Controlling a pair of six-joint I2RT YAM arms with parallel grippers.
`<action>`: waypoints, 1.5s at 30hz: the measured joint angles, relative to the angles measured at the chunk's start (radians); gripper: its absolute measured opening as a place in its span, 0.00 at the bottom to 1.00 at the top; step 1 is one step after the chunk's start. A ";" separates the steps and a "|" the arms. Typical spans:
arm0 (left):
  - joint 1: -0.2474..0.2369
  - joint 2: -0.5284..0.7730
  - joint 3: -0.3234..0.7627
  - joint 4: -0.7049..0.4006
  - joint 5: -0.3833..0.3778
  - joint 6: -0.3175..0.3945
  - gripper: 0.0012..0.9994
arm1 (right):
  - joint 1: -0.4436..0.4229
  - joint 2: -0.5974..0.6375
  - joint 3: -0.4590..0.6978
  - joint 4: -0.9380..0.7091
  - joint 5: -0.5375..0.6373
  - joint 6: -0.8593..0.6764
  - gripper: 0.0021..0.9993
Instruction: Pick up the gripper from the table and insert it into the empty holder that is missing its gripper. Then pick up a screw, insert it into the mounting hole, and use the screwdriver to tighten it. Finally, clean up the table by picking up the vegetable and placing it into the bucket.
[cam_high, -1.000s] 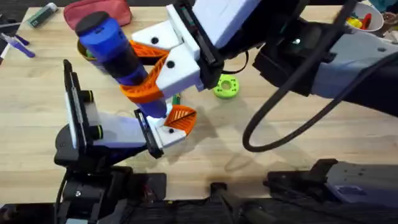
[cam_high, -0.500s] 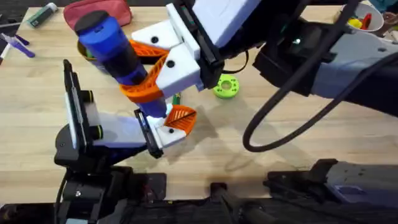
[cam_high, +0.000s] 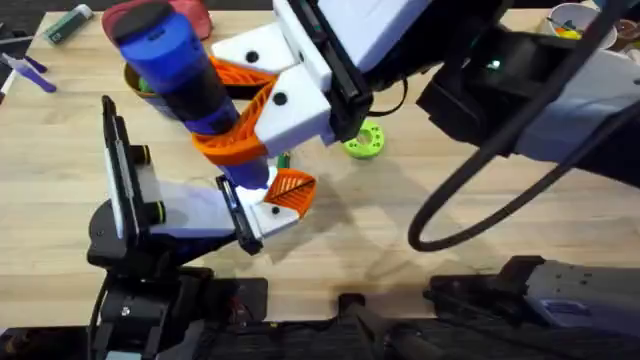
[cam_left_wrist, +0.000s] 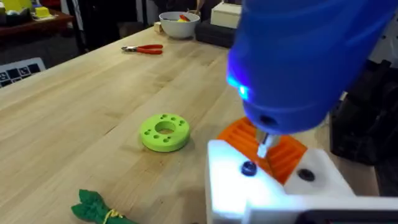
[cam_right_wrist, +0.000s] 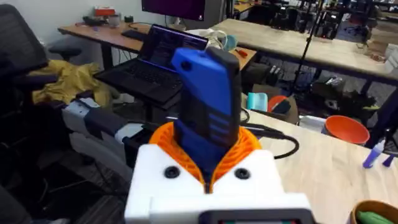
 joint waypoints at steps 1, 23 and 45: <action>0.000 0.000 0.000 0.000 0.000 0.000 0.02 | -0.002 0.000 0.000 -0.005 0.000 0.000 0.02; 0.000 0.000 0.000 0.000 0.000 0.000 0.02 | -0.023 0.000 0.000 -0.015 -0.022 0.000 0.02; 0.000 0.000 0.000 0.000 0.000 0.000 0.02 | -0.010 0.000 0.000 -0.015 -0.022 -0.004 0.02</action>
